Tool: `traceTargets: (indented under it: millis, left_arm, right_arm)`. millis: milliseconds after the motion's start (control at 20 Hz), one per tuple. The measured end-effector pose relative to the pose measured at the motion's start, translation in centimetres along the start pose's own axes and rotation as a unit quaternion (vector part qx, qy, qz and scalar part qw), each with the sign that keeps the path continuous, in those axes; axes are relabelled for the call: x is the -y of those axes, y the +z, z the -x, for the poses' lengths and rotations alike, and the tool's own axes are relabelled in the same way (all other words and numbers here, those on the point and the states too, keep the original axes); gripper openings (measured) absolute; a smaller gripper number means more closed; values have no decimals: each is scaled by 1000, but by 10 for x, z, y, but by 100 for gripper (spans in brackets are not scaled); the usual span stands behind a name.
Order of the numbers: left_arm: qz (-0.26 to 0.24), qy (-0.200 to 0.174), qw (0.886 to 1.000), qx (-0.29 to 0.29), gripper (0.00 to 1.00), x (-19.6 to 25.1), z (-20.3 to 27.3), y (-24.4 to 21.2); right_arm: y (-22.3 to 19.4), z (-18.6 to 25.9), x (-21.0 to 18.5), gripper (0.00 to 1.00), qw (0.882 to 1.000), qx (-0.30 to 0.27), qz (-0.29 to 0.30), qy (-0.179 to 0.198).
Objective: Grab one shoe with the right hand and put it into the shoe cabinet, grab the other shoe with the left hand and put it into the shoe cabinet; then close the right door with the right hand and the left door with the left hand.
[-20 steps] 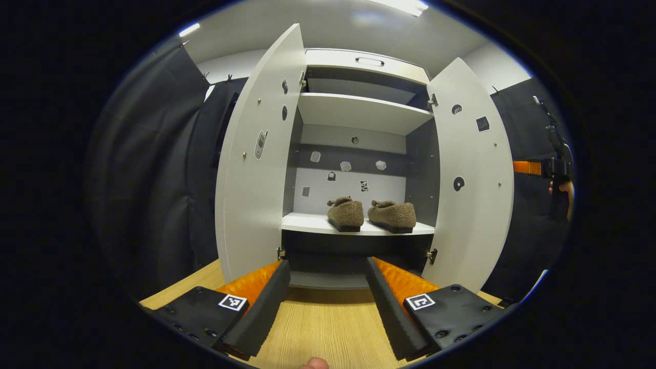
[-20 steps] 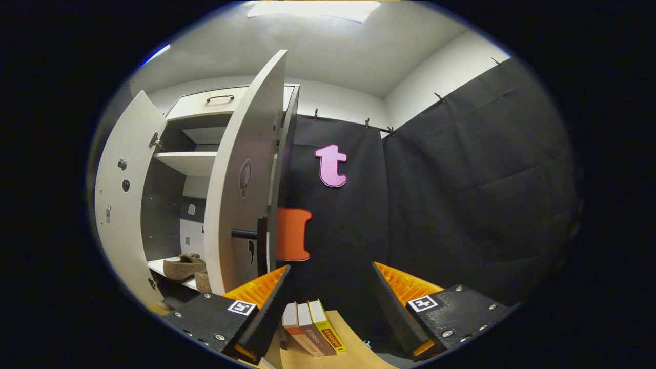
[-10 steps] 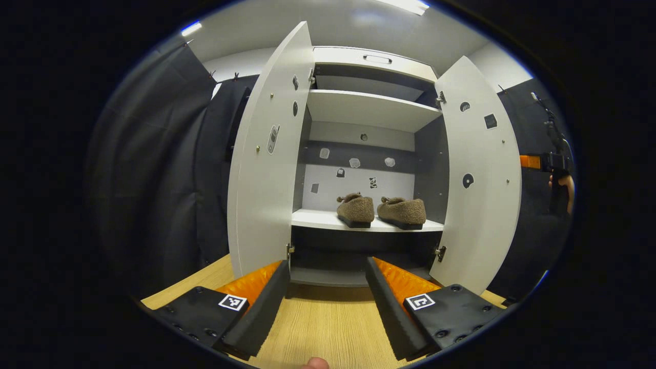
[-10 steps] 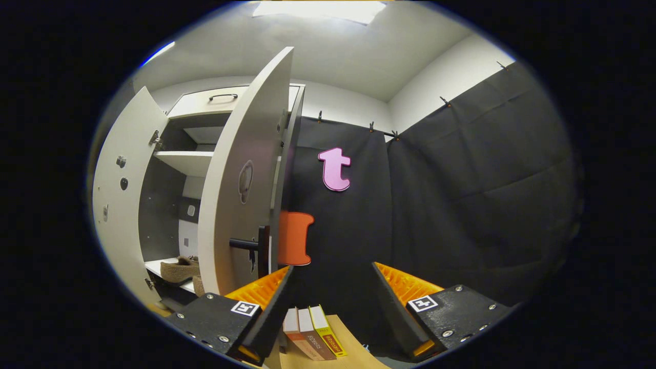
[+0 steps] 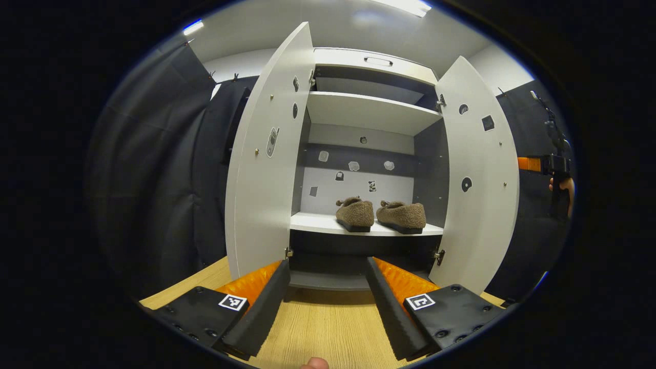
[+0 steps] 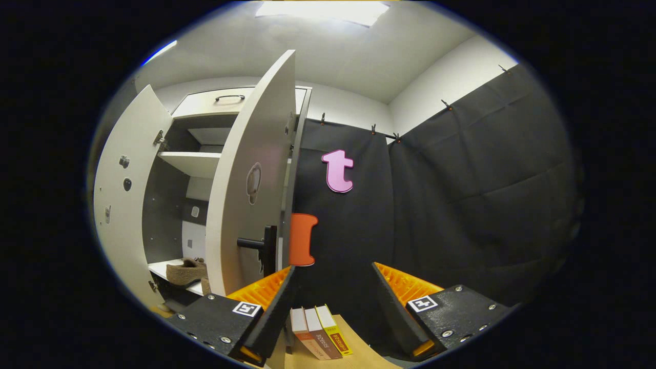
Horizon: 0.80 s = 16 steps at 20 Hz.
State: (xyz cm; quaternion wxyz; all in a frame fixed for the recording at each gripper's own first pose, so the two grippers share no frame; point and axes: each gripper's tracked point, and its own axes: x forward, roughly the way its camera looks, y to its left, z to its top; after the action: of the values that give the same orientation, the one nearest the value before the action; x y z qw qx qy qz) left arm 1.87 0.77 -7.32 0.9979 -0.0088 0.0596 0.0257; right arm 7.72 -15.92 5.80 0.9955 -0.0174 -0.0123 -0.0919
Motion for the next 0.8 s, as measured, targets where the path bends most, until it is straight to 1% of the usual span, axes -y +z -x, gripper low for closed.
traceTargets:
  millis: [100, 250, 500, 600, 650, 750, 800]
  left_arm:
    - [2, -1, 1000, -1, 96, -1, 0, -1]
    - [-1, -1, 1000, -1, 97, -3, 1, -1]
    - [-2, 6, 1000, 0, 97, -11, 3, 1]
    - [-2, 9, 1000, -1, 97, -15, 5, 1]
    - [-3, 11, 1000, -2, 97, -16, 6, 1]
    - [-4, 14, 1000, -3, 97, -19, 7, 1]
    - [-5, 16, 1000, -3, 97, -21, 8, 2]
  right_arm:
    - [3, 0, -11, 88, 1000, 2, 1, 11]
    - [3, 4, -40, 89, 999, 2, -8, 38]
    - [0, 1, -97, 89, 995, -1, -22, 96]
    - [0, -7, -108, 90, 995, 3, -21, 95]
    - [-1, -9, -114, 98, 995, 3, -20, 96]
    - [0, -10, -129, 98, 994, 3, -29, 109]
    - [1, -10, -136, 92, 993, 4, -34, 116]
